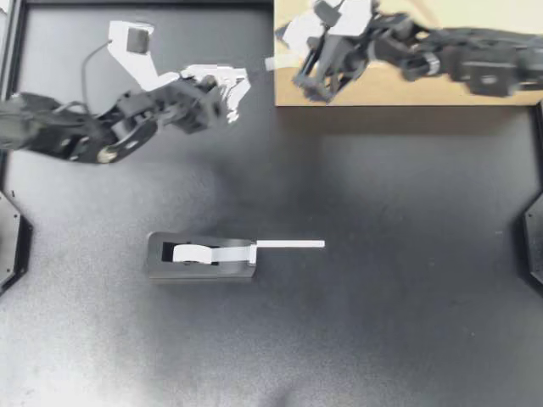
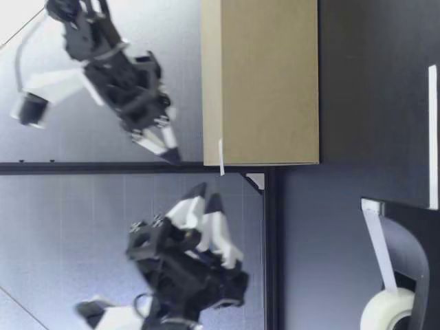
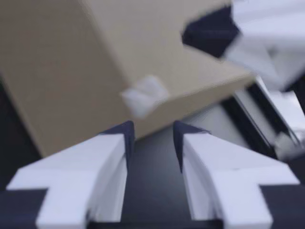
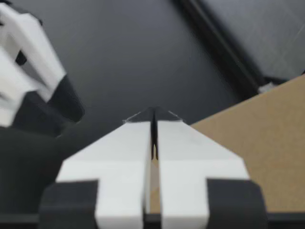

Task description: Cut a small piece of tape from the tape dispenser then place it on the cardboard box's edge.

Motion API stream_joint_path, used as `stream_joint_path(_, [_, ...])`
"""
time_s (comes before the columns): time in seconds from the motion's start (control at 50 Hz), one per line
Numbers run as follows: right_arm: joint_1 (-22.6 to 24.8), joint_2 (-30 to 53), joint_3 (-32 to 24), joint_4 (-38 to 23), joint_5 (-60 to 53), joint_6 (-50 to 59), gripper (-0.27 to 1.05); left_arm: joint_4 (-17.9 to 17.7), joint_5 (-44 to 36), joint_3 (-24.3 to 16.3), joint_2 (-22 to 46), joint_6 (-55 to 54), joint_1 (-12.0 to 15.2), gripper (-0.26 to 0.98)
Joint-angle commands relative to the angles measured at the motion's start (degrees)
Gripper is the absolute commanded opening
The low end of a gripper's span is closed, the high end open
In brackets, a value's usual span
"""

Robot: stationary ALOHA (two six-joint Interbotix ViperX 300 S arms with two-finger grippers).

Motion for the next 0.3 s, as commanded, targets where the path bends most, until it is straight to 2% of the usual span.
stream_joint_path(0.0, [3.4,-4.8,0.5,0.1,0.4,0.2,-0.09,2.5,-0.3,0.8,-4.9,4.4,-1.8,0.25])
stream_joint_path(0.14, [9.1,-10.0,3.6,0.8,0.7,0.5,-0.09,5.9,-0.3,3.3,-9.9,12.5,-5.5,0.25])
stream_joint_path(0.28, [16.3,-16.3,7.4,3.0,-0.3,0.7,-0.09,7.7,-0.3,6.3,-15.7,20.7,-9.8,0.25])
